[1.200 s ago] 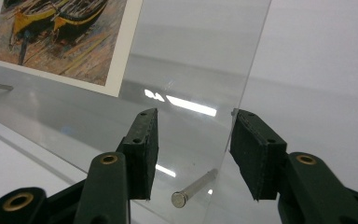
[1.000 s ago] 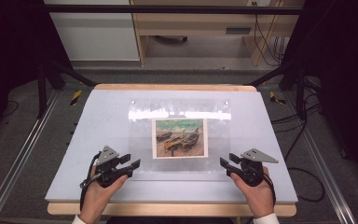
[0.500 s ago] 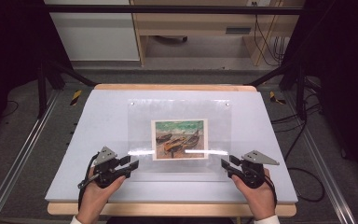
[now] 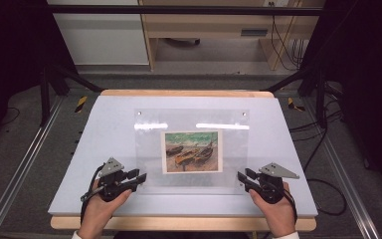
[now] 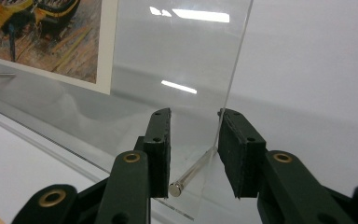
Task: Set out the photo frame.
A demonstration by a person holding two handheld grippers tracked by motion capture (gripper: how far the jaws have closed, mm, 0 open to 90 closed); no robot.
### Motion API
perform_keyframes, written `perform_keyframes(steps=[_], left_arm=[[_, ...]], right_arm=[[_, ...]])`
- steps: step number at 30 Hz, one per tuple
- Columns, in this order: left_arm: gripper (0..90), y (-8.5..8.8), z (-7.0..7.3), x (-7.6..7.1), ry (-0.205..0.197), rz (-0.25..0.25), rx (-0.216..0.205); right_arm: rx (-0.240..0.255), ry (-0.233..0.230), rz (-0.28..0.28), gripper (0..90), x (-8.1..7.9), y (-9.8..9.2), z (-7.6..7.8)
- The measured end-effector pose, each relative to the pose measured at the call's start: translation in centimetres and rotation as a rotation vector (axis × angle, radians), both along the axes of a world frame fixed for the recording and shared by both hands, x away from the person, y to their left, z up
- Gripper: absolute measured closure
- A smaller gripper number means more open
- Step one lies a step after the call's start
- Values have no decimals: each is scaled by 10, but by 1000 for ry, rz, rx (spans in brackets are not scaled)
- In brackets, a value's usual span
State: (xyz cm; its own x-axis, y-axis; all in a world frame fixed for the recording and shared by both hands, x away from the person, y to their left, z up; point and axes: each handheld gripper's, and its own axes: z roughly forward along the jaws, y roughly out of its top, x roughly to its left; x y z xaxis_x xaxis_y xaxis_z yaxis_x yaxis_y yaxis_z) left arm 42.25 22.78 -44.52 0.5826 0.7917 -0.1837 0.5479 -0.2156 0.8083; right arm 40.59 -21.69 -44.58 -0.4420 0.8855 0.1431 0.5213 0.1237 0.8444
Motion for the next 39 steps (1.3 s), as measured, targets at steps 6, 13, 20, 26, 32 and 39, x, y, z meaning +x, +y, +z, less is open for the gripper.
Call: perform_keyframes(steps=[6, 13, 20, 26, 32, 39], left_arm=[[648, 2, 0, -1, 11, -14, 6], [665, 3, 0, -2, 16, -25, 13], [670, 3, 0, -4, 25, -26, 19], [673, 3, 0, -5, 27, -27, 24], [676, 3, 0, -6, 34, -32, 28], [680, 3, -1, -9, 38, -36, 36]], right_arm=[[3, 9, 1, 679, -2, -2, 0], [1, 14, 1, 697, -5, -2, -1], [1, 15, 1, 709, -6, -3, -1], [-4, 17, 4, 712, -8, -3, -2], [-7, 16, 7, 712, -9, -3, -2], [-11, 22, 9, 710, -12, -3, -3]])
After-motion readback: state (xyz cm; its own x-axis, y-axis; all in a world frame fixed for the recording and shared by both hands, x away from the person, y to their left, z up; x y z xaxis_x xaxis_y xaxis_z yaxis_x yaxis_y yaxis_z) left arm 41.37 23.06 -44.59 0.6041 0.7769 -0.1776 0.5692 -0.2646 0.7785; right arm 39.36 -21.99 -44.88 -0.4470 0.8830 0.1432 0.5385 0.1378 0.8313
